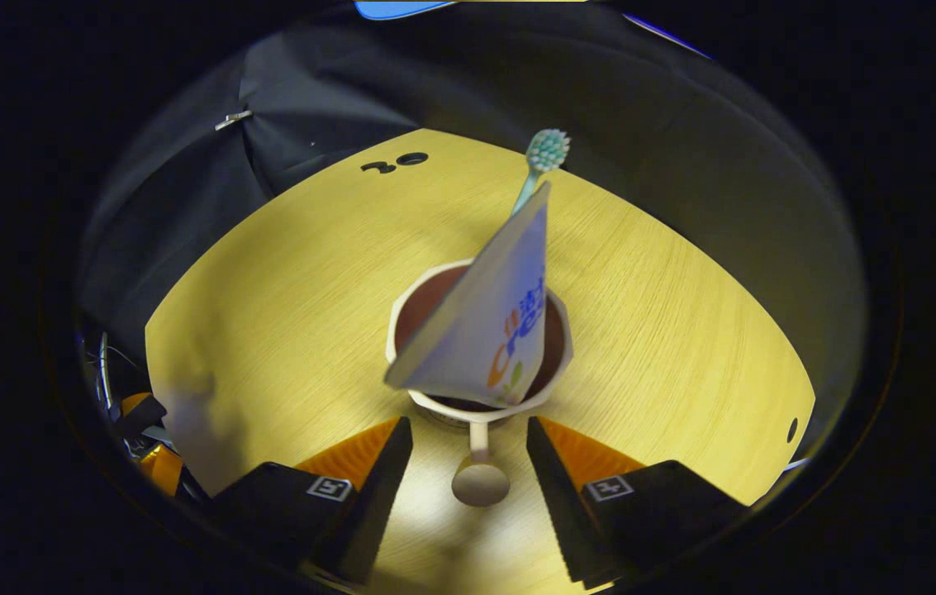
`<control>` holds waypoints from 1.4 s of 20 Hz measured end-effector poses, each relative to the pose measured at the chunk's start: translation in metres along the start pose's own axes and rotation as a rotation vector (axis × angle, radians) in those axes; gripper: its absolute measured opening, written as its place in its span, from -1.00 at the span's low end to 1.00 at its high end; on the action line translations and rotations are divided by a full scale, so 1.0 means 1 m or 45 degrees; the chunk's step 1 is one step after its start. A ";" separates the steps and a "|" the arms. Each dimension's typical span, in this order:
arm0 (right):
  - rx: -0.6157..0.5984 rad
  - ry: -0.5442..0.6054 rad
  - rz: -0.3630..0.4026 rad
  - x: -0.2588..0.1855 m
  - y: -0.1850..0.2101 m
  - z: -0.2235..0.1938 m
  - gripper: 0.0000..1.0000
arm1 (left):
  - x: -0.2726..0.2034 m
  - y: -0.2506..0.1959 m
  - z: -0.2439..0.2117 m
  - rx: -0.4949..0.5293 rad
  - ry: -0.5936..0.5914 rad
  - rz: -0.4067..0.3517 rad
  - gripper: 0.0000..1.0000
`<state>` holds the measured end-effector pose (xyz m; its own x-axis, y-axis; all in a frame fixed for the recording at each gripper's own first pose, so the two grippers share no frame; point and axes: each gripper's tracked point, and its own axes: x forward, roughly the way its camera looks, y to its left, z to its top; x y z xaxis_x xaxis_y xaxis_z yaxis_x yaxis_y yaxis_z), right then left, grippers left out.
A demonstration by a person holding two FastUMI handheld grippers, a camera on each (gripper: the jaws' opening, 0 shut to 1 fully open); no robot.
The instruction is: Put the toothbrush and toothpaste on the desktop into the cup, then pick up the cup and place it on the coaster on the desktop.
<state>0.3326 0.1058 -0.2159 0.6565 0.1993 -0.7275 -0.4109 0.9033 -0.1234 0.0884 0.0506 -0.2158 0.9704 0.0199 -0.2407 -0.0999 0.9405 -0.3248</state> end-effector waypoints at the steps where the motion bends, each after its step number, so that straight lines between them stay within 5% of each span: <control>1: 0.011 -0.012 0.000 -0.004 0.000 0.000 0.79 | -0.002 -0.001 0.001 0.001 -0.001 -0.001 0.65; 14: 0.130 -0.458 -0.048 -0.141 -0.003 0.023 0.98 | -0.044 -0.070 0.097 0.218 -0.146 -0.085 0.83; 22: 0.144 -0.763 -0.085 -0.259 0.020 0.021 0.97 | -0.084 -0.132 0.153 0.277 -0.253 -0.252 0.84; 28: 0.221 -0.860 -0.174 -0.321 0.018 -0.007 0.98 | -0.109 -0.164 0.191 0.351 -0.345 -0.331 0.86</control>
<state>0.1103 0.0552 0.0103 0.9667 0.2211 -0.1289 -0.2271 0.9733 -0.0336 0.0408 -0.0409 0.0386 0.9816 -0.1754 0.0761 0.1813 0.9803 -0.0784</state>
